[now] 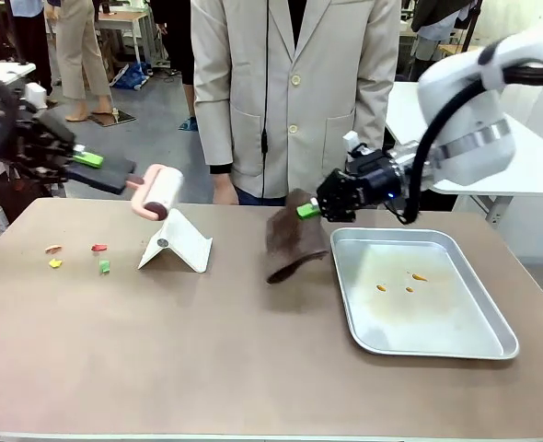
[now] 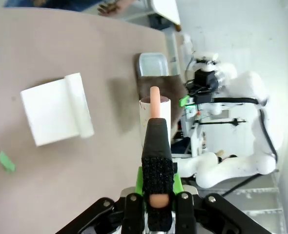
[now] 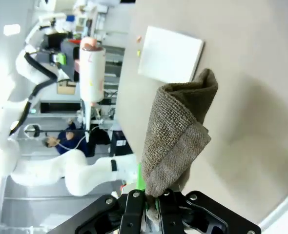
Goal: Clean the surface of the table.
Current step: Hold the Lint Roller with your left hand and the towel with your right hand.
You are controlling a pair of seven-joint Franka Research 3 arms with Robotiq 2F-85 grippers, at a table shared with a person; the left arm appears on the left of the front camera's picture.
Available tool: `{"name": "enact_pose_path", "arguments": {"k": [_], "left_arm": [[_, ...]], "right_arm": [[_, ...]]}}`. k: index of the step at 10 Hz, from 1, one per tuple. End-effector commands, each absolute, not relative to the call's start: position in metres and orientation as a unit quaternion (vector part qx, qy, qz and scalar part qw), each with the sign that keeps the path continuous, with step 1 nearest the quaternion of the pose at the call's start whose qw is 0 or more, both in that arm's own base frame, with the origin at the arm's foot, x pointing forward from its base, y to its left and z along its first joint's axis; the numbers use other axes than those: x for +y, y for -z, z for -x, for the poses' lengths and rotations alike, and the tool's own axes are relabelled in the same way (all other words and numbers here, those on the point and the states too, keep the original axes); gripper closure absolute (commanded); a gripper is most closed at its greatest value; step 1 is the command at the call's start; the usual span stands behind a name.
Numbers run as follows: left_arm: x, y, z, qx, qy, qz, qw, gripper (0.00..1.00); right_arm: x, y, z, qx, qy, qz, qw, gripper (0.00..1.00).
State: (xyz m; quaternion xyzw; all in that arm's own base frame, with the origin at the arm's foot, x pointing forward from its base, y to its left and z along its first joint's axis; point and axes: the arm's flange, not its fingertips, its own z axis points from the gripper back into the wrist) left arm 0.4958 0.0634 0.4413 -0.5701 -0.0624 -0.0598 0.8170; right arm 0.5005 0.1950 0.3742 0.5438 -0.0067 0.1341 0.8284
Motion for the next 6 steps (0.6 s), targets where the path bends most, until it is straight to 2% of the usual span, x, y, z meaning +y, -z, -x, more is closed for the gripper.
{"name": "enact_pose_path", "arguments": {"k": [1,3,6], "left_arm": [[0.103,-0.446,-0.455,-0.084,0.070,0.607,0.787,1.00],[0.156,-0.452,-0.414,-0.124,0.062,0.628,0.766,1.00],[0.235,-0.447,-0.374,-0.115,0.081,0.657,0.741,1.00]], "right_arm": [[0.164,-0.385,-0.446,-0.030,-0.116,-0.564,0.817,1.00],[0.123,-0.407,-0.394,-0.051,-0.072,-0.596,0.798,1.00],[0.046,-0.440,-0.334,-0.098,-0.002,-0.665,0.741,1.00]]}}
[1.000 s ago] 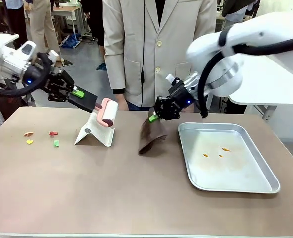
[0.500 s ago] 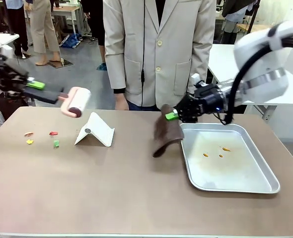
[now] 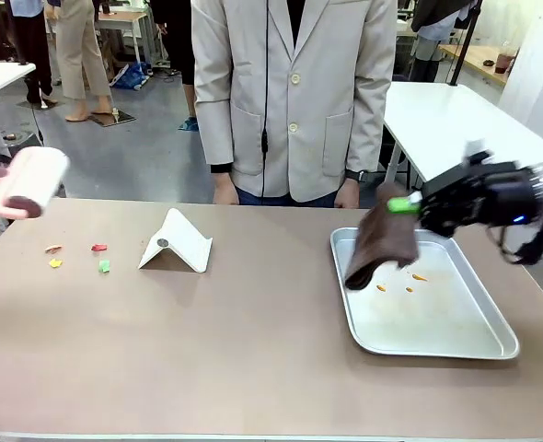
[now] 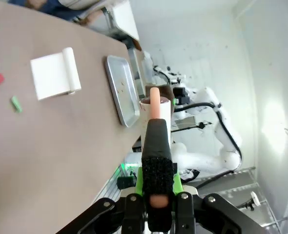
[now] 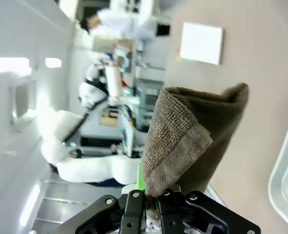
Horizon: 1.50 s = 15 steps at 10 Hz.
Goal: Clean the surface of the table.
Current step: Hold the Lint Roller with your left hand and the towel with your right hand.
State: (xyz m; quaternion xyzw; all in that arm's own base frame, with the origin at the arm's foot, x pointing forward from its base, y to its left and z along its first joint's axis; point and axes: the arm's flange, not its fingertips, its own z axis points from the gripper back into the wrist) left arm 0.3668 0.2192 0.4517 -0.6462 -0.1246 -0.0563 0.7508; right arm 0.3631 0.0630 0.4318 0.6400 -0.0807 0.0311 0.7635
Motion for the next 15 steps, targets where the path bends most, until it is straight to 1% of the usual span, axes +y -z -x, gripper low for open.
{"name": "enact_pose_path", "arguments": {"k": [1,2,3,4,5,6,7,8,9,10,11,12,15], "left_arm": [[0.260,-0.444,-0.367,-0.112,0.079,0.669,0.730,1.00],[0.283,-0.442,-0.358,-0.112,0.088,0.681,0.718,1.00],[0.300,-0.440,-0.353,-0.102,0.095,0.682,0.718,1.00],[0.320,-0.439,-0.350,-0.097,0.082,0.687,0.716,1.00],[0.330,-0.439,-0.347,-0.104,0.073,0.694,0.709,1.00],[0.333,-0.437,-0.347,-0.103,0.049,0.690,0.715,1.00],[0.337,-0.432,-0.348,-0.106,0.051,0.700,0.704,1.00],[0.332,-0.428,-0.348,-0.117,0.062,0.707,0.695,1.00],[0.326,-0.423,-0.352,-0.120,0.043,0.713,0.689,1.00],[0.320,-0.420,-0.359,-0.119,0.035,0.716,0.687,1.00],[0.291,-0.404,-0.355,-0.112,0.046,0.692,0.712,1.00],[0.291,-0.404,-0.355,-0.112,0.046,0.692,0.712,1.00],[0.291,-0.404,-0.355,-0.112,0.046,0.692,0.712,1.00]], "right_arm": [[0.018,-0.448,-0.322,-0.110,0.021,-0.678,0.726,1.00],[-0.007,-0.454,-0.310,-0.129,0.033,-0.687,0.714,1.00],[-0.036,-0.459,-0.297,-0.154,0.062,-0.678,0.716,1.00],[-0.058,-0.459,-0.285,-0.168,0.033,-0.678,0.715,1.00],[-0.079,-0.458,-0.276,-0.176,0.027,-0.677,0.714,1.00],[-0.092,-0.455,-0.269,-0.166,0.055,-0.655,0.735,1.00],[-0.105,-0.450,-0.262,-0.156,0.066,-0.631,0.757,1.00],[-0.115,-0.444,-0.258,-0.161,0.067,-0.625,0.760,1.00],[-0.117,-0.439,-0.257,-0.171,0.070,-0.621,0.762,1.00],[-0.112,-0.435,-0.261,-0.174,0.073,-0.605,0.773,1.00],[-0.103,-0.432,-0.269,-0.182,0.081,-0.582,0.789,1.00],[-0.145,-0.453,-0.281,-0.161,0.080,-0.617,0.767,1.00],[-0.145,-0.453,-0.281,-0.161,0.080,-0.617,0.767,1.00]]}}
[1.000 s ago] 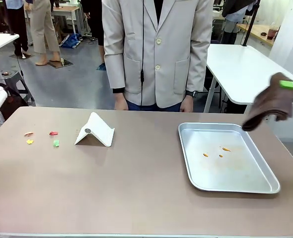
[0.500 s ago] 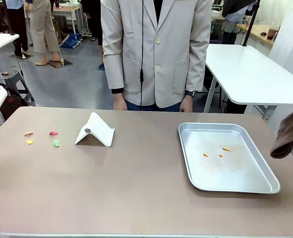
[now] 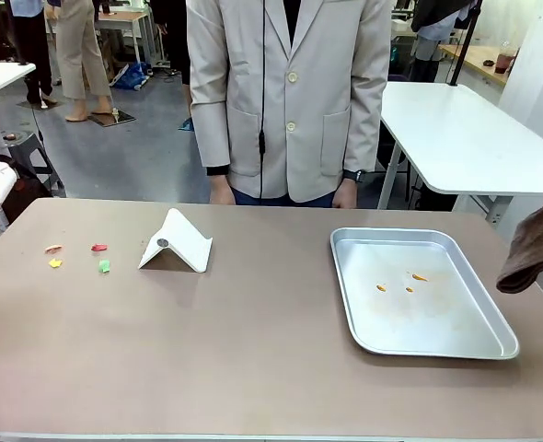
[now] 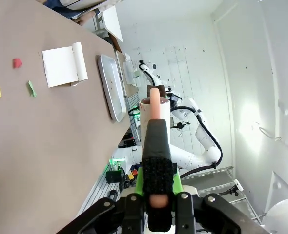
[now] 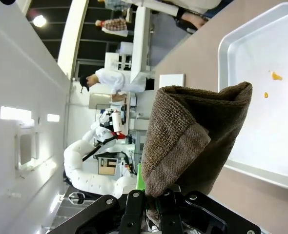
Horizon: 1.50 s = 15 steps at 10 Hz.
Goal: Clean the surface of the table.
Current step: Hold the Lint Roller with your left hand and the towel with your right hand, then if a person points to the right, clean the right side of the table with your right hand, and if they point to the left, clean the left side with your left hand.
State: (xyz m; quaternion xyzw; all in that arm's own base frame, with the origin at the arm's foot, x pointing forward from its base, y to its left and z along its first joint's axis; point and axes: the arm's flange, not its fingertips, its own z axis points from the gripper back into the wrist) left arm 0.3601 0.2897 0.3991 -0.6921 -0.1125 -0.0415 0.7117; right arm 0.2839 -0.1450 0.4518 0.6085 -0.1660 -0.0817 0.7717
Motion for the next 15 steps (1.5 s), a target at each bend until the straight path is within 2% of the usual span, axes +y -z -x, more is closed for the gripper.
{"name": "enact_pose_path", "arguments": {"k": [1,15], "left_arm": [[0.2907,-0.4037,-0.3552,-0.112,0.046,0.692,0.712,1.00],[0.2907,-0.4037,-0.3552,-0.112,0.046,0.692,0.712,1.00]], "right_arm": [[-0.1448,-0.4534,-0.2811,-0.161,0.080,-0.617,0.767,1.00],[-0.1448,-0.4534,-0.2811,-0.161,0.080,-0.617,0.767,1.00]]}}
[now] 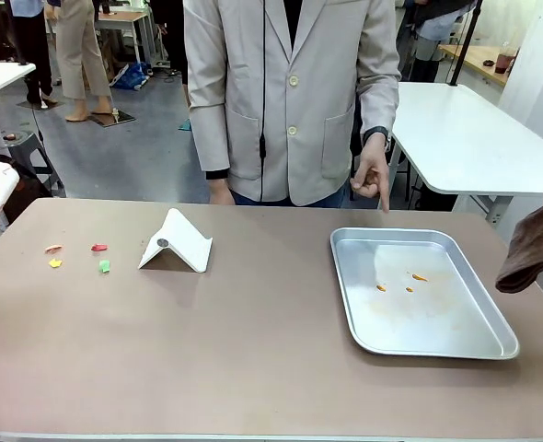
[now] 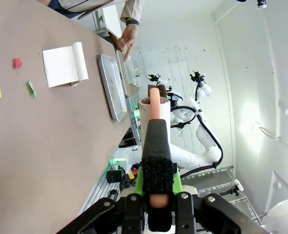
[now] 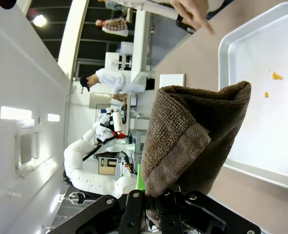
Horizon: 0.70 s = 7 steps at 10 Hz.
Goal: Clean the surface of the table.
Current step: If a person points to the right, clean the right side of the table with your right hand, and if they point to the left, clean the left side with your left hand.
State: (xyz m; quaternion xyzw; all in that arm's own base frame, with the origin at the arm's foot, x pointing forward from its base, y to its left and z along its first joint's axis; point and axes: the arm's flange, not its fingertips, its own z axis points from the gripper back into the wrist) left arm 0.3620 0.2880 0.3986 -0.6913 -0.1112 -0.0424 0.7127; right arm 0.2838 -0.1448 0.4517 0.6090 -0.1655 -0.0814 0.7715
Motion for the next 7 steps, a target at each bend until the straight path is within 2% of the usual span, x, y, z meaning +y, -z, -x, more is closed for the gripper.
{"name": "enact_pose_path", "arguments": {"k": [1,4,5,7], "left_arm": [[0.291,-0.404,-0.355,-0.112,0.046,0.692,0.712,1.00],[0.291,-0.404,-0.355,-0.112,0.046,0.692,0.712,1.00],[0.291,-0.404,-0.355,-0.112,0.046,0.692,0.712,1.00],[0.291,-0.404,-0.355,-0.112,0.046,0.692,0.712,1.00]], "right_arm": [[-0.145,-0.453,-0.281,-0.161,0.080,-0.617,0.767,1.00],[-0.145,-0.453,-0.281,-0.161,0.080,-0.617,0.767,1.00],[-0.145,-0.452,-0.284,-0.166,0.081,-0.609,0.771,0.93],[-0.136,-0.456,-0.301,-0.143,0.077,-0.544,0.823,0.93]]}}
